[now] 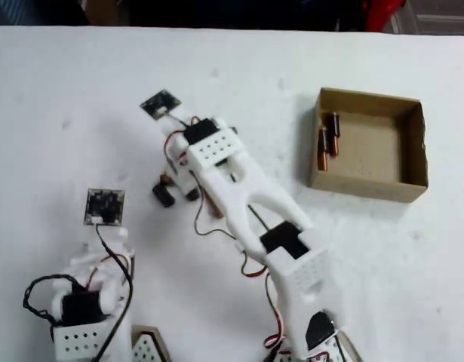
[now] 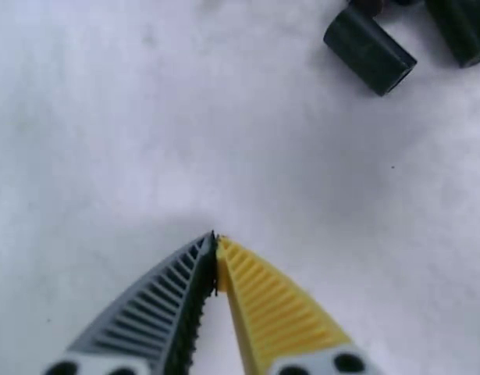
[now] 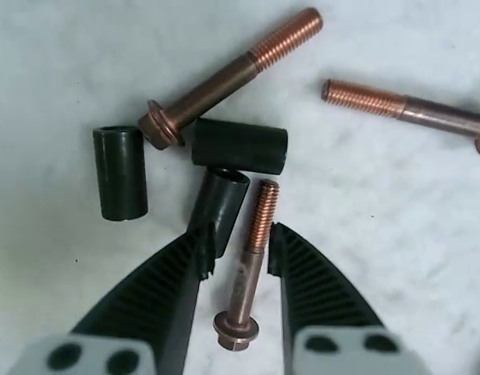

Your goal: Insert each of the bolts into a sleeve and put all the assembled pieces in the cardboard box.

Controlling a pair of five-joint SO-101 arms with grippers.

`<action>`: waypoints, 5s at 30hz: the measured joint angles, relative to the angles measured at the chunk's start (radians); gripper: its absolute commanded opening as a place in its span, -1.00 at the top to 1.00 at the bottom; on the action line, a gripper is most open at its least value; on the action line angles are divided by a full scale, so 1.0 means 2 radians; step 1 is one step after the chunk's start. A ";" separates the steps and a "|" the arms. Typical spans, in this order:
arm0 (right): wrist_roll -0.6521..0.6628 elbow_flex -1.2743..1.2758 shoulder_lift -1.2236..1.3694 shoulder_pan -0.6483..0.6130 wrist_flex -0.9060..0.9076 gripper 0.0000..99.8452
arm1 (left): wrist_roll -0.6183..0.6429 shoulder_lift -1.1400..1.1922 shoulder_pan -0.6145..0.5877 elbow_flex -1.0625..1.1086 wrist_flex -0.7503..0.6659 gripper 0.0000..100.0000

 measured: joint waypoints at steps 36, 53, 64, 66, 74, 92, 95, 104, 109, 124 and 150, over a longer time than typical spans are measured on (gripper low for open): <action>-0.004 -0.054 0.104 -0.015 -0.034 0.95 | 0.000 0.000 0.000 0.000 0.000 0.95; -0.004 -0.097 0.048 -0.017 0.086 0.97 | 0.000 0.000 0.000 0.000 0.000 0.95; -0.004 -0.097 -0.116 -0.001 0.167 0.97 | 0.000 0.000 0.000 0.000 0.000 0.95; -0.004 -0.097 -0.155 0.006 0.186 0.97 | 0.000 0.000 0.000 0.000 0.000 0.95; -0.004 -0.081 -0.337 0.094 0.211 0.97 | 0.000 0.000 0.000 0.000 0.000 0.95; 0.043 0.348 -0.707 0.194 0.051 0.96 | 0.000 0.000 0.000 0.000 -0.027 0.95; 0.043 0.427 -0.754 0.193 0.008 0.97 | 0.000 0.000 0.000 0.000 -0.034 0.95; 0.043 0.591 -0.868 0.191 -0.069 0.97 | 0.000 0.000 0.000 0.000 -0.035 0.95; 0.043 0.647 -0.920 0.192 -0.096 0.97 | -0.065 0.000 0.000 0.000 -0.045 0.95; 0.043 0.776 -1.036 0.199 -0.140 0.97 | -0.213 0.000 0.000 0.000 -0.093 0.95; 0.016 0.876 -1.146 0.228 -0.148 0.97 | -0.218 0.128 -0.001 -0.297 0.000 0.95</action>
